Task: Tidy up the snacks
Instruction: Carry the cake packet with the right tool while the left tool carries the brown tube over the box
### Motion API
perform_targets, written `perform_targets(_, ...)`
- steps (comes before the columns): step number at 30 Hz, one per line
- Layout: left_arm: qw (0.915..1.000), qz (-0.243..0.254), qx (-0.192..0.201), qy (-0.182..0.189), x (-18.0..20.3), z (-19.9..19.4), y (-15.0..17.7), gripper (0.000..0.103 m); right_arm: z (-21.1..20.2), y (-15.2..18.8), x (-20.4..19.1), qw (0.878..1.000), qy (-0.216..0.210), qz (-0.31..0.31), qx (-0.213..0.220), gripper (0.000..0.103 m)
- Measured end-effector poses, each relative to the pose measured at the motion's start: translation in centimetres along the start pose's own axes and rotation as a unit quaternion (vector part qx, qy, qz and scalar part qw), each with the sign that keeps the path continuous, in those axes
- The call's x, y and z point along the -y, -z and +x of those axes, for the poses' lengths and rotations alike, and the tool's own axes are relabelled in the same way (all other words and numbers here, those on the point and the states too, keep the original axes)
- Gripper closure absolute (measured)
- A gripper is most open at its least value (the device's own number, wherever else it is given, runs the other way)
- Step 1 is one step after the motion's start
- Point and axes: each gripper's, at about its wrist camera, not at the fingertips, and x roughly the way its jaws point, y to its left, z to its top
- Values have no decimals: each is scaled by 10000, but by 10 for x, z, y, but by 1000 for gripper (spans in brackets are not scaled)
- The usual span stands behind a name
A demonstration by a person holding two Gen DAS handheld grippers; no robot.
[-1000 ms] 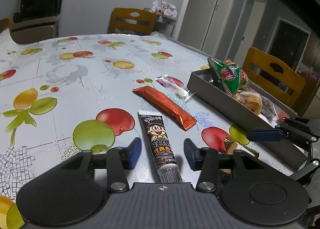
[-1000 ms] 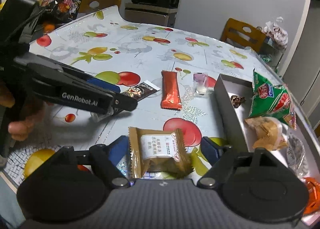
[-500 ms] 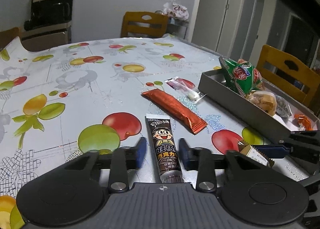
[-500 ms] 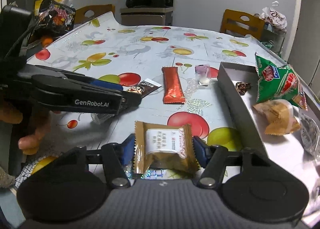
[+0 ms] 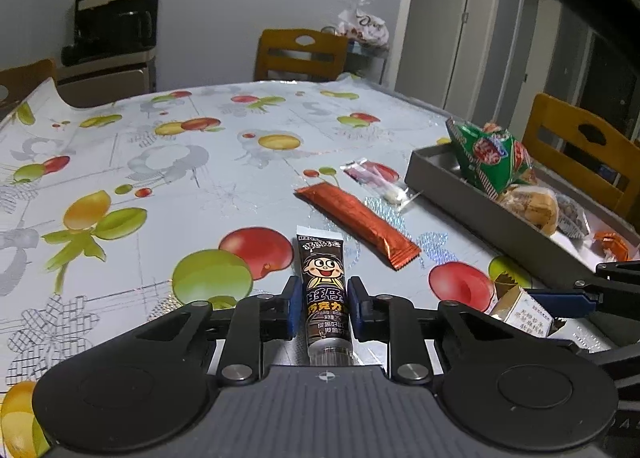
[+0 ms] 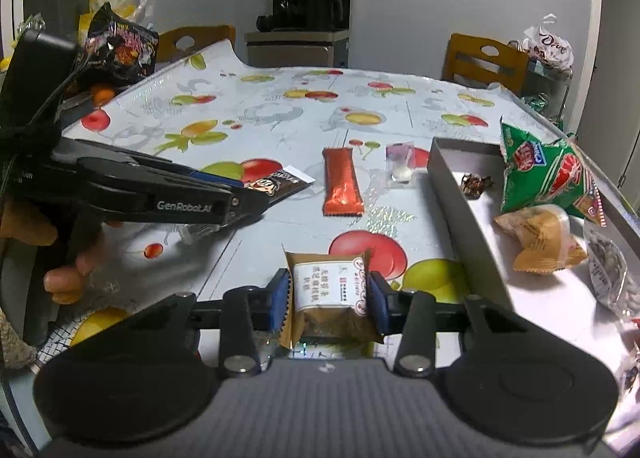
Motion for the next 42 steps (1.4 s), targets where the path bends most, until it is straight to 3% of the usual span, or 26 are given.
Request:
perform_targets(10,9990,175,371,159,19,-25,-18,77,-25,-13,12,9990,73,50,437,62)
perform_targets(20,9965,305,510,584,53,-27,-33,77,-60,-14,43,9965,373,173,724,62)
perform_targets(32,9893,702,483,1186,107,-14,-40,77,-92,6,96,9916,947,471,741,62)
perform_targets(42,9760,1167,378,1800,153,-3,-33,77,-104,33,136,9876,1313,691,506,62)
